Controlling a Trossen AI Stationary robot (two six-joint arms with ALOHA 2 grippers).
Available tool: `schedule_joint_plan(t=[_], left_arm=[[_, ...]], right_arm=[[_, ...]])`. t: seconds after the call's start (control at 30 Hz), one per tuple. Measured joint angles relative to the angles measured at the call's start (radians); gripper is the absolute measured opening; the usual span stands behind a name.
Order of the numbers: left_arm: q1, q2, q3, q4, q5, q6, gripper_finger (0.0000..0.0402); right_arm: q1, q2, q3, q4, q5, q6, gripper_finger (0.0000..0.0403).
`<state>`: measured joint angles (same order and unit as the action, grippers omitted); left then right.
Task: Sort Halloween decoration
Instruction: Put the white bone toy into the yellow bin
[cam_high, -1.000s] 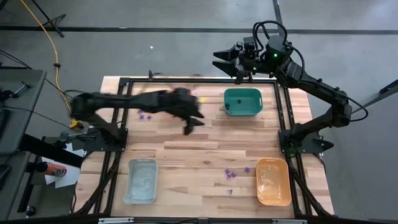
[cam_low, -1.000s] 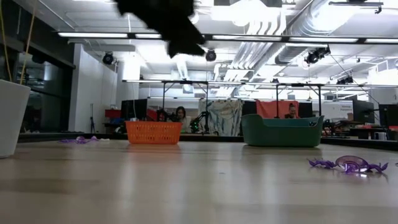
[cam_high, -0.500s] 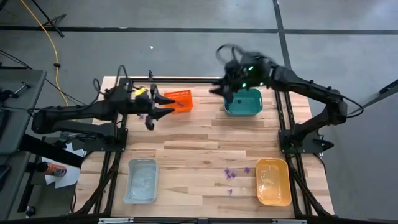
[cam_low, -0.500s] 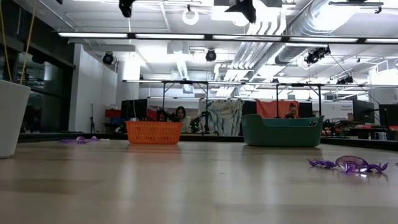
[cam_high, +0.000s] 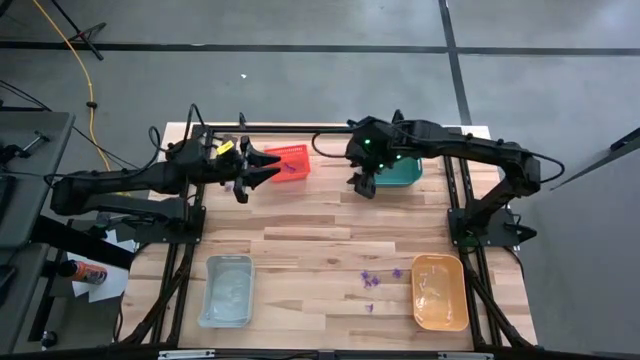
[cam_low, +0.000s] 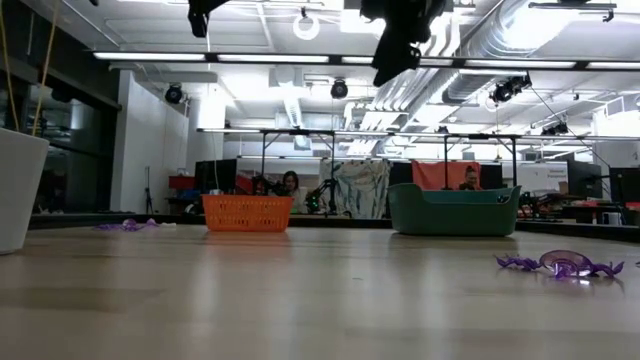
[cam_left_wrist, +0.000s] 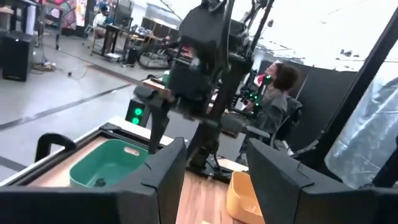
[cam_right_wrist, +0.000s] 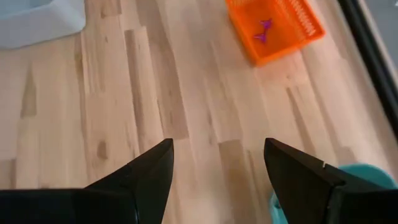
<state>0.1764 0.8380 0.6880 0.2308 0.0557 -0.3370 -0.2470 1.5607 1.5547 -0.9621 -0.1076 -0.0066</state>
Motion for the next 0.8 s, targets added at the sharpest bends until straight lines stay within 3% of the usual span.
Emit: schedule_joint_plan(t=[0.17, 0.33, 0.5, 0.63, 0.8], left_arm=[[0.0, 0.031, 0.0, -0.001, -0.05, 0.016, 0.0158], [0.0, 0.054, 0.0, -0.004, -0.05, 0.065, 0.0158], [0.002, 0.069, 0.0, -0.009, -0.05, 0.156, 0.0158], [0.008, 0.069, 0.0, -0.013, -0.05, 0.207, 0.0158], [0.021, 0.069, 0.0, -0.035, -0.049, 0.217, 0.0158]], right_arm=[[-0.008, -0.097, -0.104, 0.1, -0.042, -0.001, 0.0245], [-0.008, -0.255, -0.398, 0.409, -0.056, 0.181, 0.0245], [0.016, -0.319, -0.606, 0.766, -0.07, 0.4, 0.0245], [0.037, -0.315, -0.661, 0.897, -0.069, 0.435, 0.0245], [0.047, -0.294, -0.647, 0.914, -0.038, 0.382, 0.0245]])
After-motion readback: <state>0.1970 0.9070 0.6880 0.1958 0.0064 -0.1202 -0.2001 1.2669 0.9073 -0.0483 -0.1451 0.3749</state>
